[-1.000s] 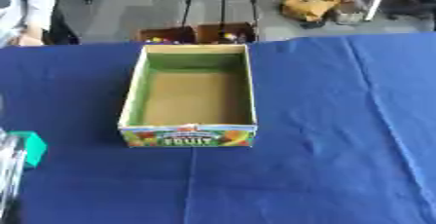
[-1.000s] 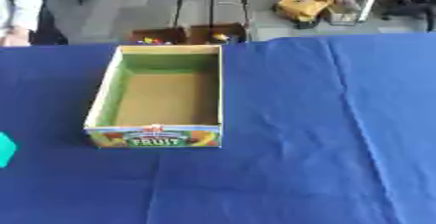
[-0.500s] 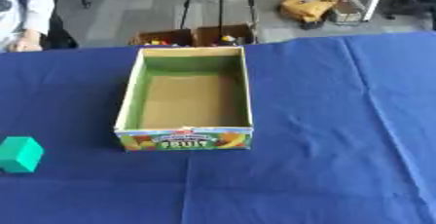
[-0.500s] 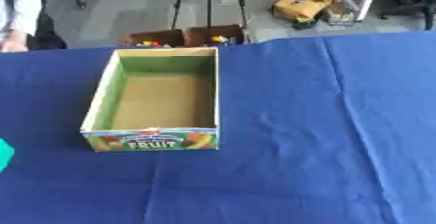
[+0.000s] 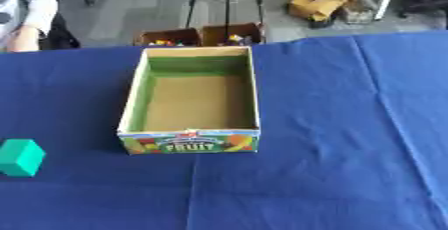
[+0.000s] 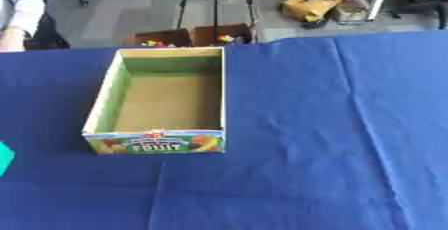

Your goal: Pick up objects on the table and place them in the box.

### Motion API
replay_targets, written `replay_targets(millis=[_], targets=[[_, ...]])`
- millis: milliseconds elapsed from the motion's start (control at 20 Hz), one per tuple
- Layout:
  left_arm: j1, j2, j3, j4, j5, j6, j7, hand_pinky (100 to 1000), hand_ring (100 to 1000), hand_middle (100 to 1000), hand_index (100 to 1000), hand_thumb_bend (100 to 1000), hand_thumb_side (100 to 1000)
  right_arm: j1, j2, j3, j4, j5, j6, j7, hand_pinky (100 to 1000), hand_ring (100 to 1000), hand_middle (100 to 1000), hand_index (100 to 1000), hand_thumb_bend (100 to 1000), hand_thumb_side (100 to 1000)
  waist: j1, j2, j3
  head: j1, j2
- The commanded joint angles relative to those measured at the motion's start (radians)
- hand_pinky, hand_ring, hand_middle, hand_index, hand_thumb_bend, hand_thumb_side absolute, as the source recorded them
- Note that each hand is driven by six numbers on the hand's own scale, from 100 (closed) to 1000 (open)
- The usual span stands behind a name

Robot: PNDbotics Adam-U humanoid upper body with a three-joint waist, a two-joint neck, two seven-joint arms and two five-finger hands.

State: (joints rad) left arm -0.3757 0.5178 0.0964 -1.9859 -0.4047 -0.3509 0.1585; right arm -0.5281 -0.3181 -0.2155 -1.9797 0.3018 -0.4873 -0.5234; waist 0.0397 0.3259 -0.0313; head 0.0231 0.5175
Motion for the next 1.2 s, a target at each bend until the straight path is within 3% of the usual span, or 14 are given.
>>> replay_targets(millis=[50, 450, 800, 1200], targets=[[0.012, 0.093, 0.007, -0.014, -0.001, 0.029, -0.013, 757, 842, 909, 1000, 206, 980, -0.012, -0.028, -0.004, -0.020, 0.008, 0.003, 0.001, 656, 664, 522, 659, 100, 776, 0.000, -0.019, -0.002, 0.013, 0.012], [0.071, 0.248, 0.024, -0.014, -0.024, 0.123, -0.051, 768, 850, 908, 1000, 206, 975, -0.015, -0.030, 0.002, -0.020, 0.010, 0.004, 0.000, 654, 664, 523, 658, 100, 784, -0.001, -0.025, -0.008, 0.022, 0.035], [0.127, 0.351, 0.041, -0.009, -0.037, 0.170, -0.138, 785, 862, 911, 1000, 273, 1000, -0.015, -0.033, 0.004, -0.020, 0.011, 0.005, 0.000, 653, 663, 523, 658, 100, 787, -0.002, -0.029, -0.009, 0.031, 0.035], [0.139, 0.436, 0.053, 0.087, -0.113, 0.120, -0.351, 873, 933, 960, 1000, 429, 1000, -0.008, -0.036, 0.006, -0.020, 0.014, 0.008, 0.002, 653, 663, 523, 657, 100, 785, 0.003, -0.037, 0.001, 0.047, 0.050]])
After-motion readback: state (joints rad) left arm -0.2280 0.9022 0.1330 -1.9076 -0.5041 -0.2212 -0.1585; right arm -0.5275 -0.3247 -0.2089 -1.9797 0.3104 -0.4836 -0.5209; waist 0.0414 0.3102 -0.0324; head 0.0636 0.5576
